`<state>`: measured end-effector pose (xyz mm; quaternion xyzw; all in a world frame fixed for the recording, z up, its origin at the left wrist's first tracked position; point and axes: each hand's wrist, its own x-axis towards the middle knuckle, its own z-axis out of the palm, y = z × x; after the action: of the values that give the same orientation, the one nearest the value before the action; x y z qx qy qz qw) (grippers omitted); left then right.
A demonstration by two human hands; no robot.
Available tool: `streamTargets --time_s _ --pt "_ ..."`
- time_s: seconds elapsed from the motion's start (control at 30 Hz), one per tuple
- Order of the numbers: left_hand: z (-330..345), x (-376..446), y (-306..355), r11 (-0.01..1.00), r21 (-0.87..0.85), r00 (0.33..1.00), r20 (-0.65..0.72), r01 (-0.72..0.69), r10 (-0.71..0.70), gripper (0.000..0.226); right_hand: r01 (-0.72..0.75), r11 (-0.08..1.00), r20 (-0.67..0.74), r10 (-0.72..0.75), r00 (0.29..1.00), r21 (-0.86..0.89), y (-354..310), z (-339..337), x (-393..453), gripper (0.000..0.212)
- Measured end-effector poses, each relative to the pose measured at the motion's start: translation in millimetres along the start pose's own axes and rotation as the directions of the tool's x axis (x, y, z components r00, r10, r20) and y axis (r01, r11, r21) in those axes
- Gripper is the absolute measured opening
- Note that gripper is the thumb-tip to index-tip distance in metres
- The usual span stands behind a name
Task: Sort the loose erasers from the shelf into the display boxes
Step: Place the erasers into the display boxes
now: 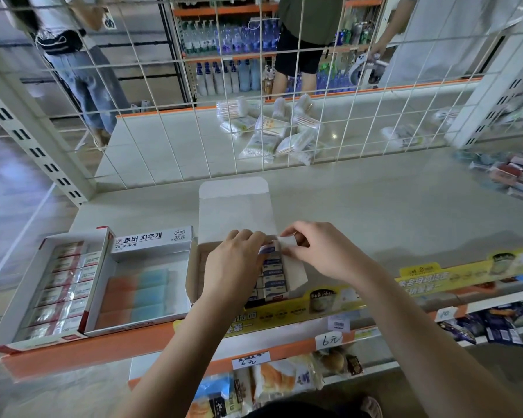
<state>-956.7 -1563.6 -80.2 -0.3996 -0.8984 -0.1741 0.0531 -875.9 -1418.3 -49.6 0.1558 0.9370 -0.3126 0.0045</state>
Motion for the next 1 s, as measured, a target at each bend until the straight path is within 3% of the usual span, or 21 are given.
streamTargets --time_s 0.33,0.53,0.67,0.87,1.0 --pt "9 5 -6 0.985 0.058 0.980 -0.109 -0.160 0.166 0.013 0.003 1.000 -0.004 -0.003 1.000 -0.004 0 0 -1 0.037" --pt "11 7 -2 0.988 0.096 0.990 -0.052 -0.123 0.129 0.006 0.011 1.000 -0.024 -0.011 1.000 0.009 1 -1 0 0.033" --pt "6 6 1 0.987 0.099 0.990 -0.046 -0.129 0.134 0.015 0.014 1.000 -0.030 -0.013 0.999 0.019 2 -1 1 0.031" --pt "5 10 5 0.965 0.227 0.989 0.100 -0.129 0.108 0.022 0.029 0.999 -0.031 -0.029 0.999 0.016 5 -1 3 0.032" --pt "1 12 7 0.973 0.197 0.986 0.137 -0.118 0.092 0.024 0.040 0.999 -0.013 -0.039 0.999 0.021 8 0 6 0.032"
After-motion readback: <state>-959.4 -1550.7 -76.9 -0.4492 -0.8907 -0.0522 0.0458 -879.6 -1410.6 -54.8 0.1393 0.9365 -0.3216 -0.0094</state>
